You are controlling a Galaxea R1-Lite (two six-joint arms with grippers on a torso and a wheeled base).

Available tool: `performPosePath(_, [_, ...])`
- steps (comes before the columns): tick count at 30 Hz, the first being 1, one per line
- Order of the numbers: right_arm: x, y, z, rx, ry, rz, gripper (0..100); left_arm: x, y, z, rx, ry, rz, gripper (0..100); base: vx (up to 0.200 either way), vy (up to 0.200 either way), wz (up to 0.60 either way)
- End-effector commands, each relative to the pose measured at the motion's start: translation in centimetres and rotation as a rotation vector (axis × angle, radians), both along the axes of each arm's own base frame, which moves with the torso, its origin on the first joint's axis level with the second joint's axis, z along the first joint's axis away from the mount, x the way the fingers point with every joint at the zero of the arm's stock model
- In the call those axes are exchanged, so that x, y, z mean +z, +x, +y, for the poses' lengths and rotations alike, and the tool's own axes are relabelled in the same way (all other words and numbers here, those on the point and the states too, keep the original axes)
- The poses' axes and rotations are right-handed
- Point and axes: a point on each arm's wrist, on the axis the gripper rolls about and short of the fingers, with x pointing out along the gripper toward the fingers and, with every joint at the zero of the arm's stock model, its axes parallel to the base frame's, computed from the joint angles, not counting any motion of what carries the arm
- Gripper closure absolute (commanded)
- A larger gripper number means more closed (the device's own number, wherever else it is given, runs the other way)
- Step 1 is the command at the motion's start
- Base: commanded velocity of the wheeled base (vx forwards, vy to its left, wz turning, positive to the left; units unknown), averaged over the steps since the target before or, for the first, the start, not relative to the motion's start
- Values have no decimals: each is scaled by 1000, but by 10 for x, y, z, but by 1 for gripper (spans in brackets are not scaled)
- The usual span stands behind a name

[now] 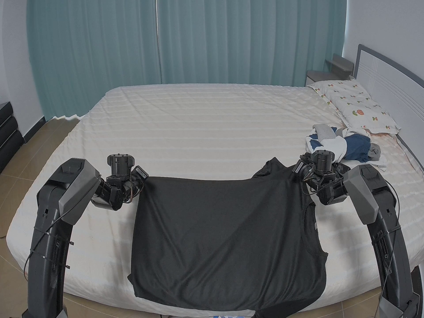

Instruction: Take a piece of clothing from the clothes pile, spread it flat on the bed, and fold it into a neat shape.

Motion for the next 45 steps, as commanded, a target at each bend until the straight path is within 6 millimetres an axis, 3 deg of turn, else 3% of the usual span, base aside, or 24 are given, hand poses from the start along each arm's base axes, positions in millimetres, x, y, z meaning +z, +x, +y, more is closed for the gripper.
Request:
performPosePath(1, [6, 3, -6, -13, 1, -22, 100, -1, 0, 0, 1, 0, -2, 100, 0, 0, 0])
performPosePath(4, [15, 10, -6, -17, 4, -83, 100, 0, 1, 0, 2, -3, -11, 100, 0, 0, 0])
performPosePath(14, [8, 13, -4, -6, 0, -123, 100, -1, 0, 0, 2, -4, -28, 100, 0, 0, 0])
performPosePath(21, [-23, 10, 1, 17, -48, -65, 100, -3, 0, 0, -3, -3, -18, 100, 0, 0, 0])
performPosePath(22, [-27, 9, 1, 17, -50, -59, 0, -3, 0, -1, -5, -3, -18, 0, 0, 0, 0])
performPosePath(28, [-41, 7, 7, 21, -53, -42, 0, -4, -1, -2, -7, -4, -15, 0, 0, 0, 0])
performPosePath(31, [-28, 9, 4, 1, -54, -57, 0, -4, -1, -2, -3, -2, -15, 0, 0, 0, 0])
performPosePath(32, [-11, 11, 1, -18, -55, -86, 0, -4, -2, -2, -1, 1, -16, 0, 0, 0, 0])
performPosePath(34, [-3, 8, -2, -30, -57, -80, 0, -5, -5, 0, 3, 1, -5, 0, 0, 0, 0])
performPosePath(35, [13, -1, -9, -40, -52, -66, 0, 4, -12, 4, 15, -15, 2, 0, 0, 0, 0])
performPosePath(37, [13, -1, -9, -40, -52, -66, 0, 4, -12, 4, 15, -15, 2, 0, 0, 0, 0])
performPosePath(38, [43, -25, -20, -49, -41, -27, 0, 31, -29, 8, 13, -49, -3, 0, 0, 0, 0])
performPosePath(40, [49, -37, -21, -52, -35, -6, 0, 39, -36, 7, 3, -53, -1, 0, 0, 0, 0])
performPosePath(42, [54, -69, -20, -48, -29, 50, 0, 54, -54, 5, -13, -55, 15, 0, 0, 0, 0])
performPosePath(43, [54, -69, -20, -48, -29, 50, 0, 54, -54, 5, -13, -55, 15, 0, 0, 0, 0])
performPosePath(44, [56, -101, -18, -35, -6, 78, 0, 63, -72, 6, -24, -62, 31, 0, 0, 0, 0])
performPosePath(45, [55, -117, -16, -19, 12, 91, 0, 66, -81, 7, -36, -72, 34, 0, 0, 0, 0])
